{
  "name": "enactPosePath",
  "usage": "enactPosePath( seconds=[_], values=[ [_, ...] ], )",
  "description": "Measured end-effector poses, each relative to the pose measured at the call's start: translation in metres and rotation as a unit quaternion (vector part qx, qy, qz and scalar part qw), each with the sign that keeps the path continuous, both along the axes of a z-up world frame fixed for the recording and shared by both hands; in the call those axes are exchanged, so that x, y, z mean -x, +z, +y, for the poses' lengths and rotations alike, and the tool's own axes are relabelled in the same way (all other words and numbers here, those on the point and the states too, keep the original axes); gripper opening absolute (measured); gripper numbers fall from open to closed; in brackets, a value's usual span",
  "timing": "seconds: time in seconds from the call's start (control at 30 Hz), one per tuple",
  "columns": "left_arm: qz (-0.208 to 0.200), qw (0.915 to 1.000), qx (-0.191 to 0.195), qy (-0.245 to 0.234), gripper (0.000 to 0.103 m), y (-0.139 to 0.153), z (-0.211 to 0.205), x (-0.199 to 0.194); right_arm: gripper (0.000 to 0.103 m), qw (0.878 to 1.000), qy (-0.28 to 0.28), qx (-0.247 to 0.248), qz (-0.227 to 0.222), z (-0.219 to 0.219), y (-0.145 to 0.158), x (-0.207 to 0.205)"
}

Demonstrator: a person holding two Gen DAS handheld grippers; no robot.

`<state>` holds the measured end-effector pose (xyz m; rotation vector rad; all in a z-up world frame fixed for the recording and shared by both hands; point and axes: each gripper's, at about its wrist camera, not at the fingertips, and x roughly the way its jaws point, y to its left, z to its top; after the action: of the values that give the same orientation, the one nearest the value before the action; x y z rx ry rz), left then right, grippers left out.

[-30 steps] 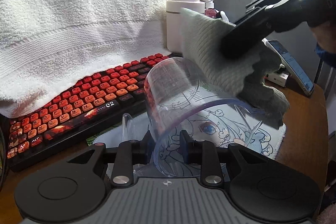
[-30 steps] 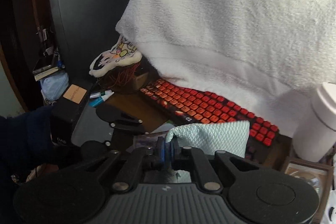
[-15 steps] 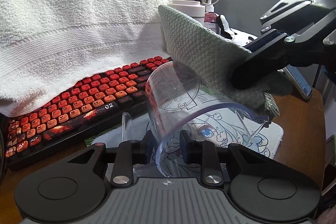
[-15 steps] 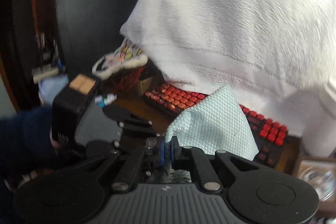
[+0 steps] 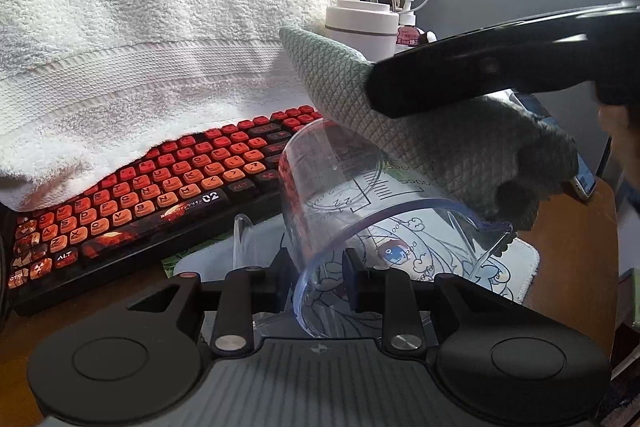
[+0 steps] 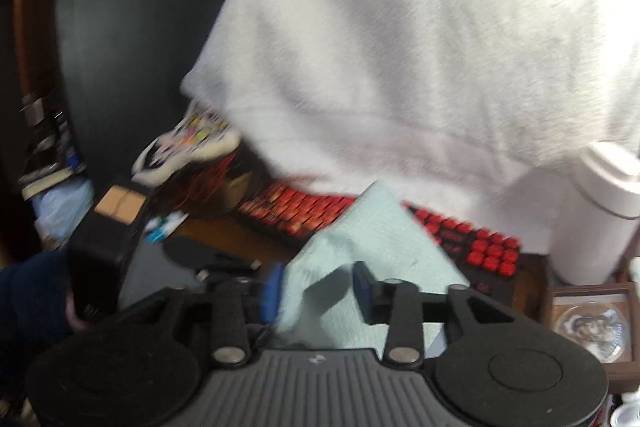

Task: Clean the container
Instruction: 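Raise the cup with the left gripper while the right gripper wipes its outside with the cloth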

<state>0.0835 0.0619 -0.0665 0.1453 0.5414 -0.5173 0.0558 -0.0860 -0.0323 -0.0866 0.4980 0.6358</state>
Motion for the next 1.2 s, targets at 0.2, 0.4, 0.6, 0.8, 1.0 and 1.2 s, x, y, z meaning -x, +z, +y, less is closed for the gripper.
enactPosePath(
  seconds=[0.2,0.4,0.6,0.8,1.0,1.2],
  values=[
    [-0.002,1.0,0.0,0.001,0.026,0.0,-0.001,0.001,0.055,0.998,-0.063,-0.021,-0.019,0.011,-0.02,0.003],
    [-0.002,1.0,0.001,0.002,0.026,0.0,-0.001,0.002,0.049,0.994,-0.103,-0.038,-0.025,0.017,-0.038,0.004],
    [0.007,0.9999,0.006,0.005,0.026,-0.001,0.001,-0.001,0.012,0.984,-0.119,-0.129,0.006,-0.019,-0.04,-0.011],
    [0.014,0.9998,0.006,0.009,0.02,-0.002,0.003,-0.006,0.011,0.963,-0.081,-0.249,0.063,-0.051,-0.051,-0.032],
    [-0.003,0.9997,0.015,0.017,0.019,0.002,0.01,-0.012,0.011,0.962,-0.078,-0.252,0.065,-0.06,-0.052,-0.046],
    [-0.025,0.999,0.027,0.027,0.005,0.007,0.017,-0.017,0.011,0.967,-0.073,-0.239,0.054,-0.057,-0.052,-0.048]
  ],
)
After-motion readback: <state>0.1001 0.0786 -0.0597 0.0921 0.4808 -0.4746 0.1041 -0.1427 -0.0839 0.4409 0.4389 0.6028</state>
